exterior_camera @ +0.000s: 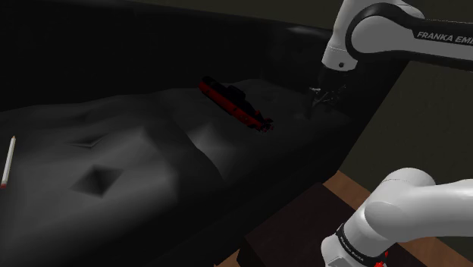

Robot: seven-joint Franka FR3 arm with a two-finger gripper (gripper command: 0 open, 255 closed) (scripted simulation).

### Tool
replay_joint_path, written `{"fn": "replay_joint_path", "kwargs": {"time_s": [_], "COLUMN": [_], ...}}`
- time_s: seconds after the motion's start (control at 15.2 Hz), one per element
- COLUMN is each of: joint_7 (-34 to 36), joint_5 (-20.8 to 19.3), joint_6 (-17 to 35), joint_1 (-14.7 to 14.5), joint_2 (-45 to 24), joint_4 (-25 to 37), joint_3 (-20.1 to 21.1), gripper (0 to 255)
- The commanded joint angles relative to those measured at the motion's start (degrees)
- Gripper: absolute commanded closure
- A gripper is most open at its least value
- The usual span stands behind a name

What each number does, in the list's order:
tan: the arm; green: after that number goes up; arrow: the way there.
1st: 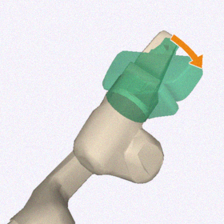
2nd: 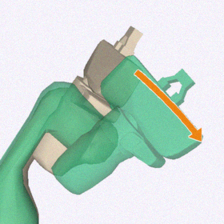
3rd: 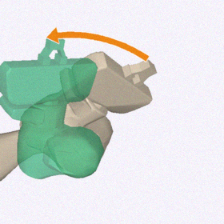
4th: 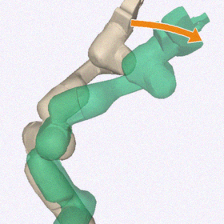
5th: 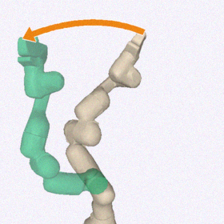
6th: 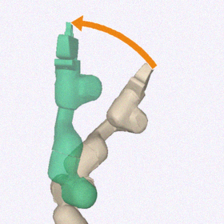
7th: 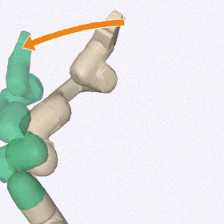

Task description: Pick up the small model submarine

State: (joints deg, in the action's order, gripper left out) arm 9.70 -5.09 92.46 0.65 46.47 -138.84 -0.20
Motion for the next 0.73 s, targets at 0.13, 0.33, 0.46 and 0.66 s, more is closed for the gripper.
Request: {"fn": "replay_joint_path", "kwargs": {"time_s": [0.13,0.33,0.46,0.66], "joint_7": [0.3,0.5,0.6,0.6], "joint_5": [1.1,2.7,3.7,5.1], "joint_6": [1.6,3.4,4.4,5.3], "joint_1": [-0.8,-1.8,-2.5,-3.4], "joint_2": [-4.4,-10.9,-15.1,-21.4], "joint_4": [2.8,7.4,10.7,16.1], "joint_3": [0.5,1.1,1.5,2.2], "gripper": [0,0,0,0]}}
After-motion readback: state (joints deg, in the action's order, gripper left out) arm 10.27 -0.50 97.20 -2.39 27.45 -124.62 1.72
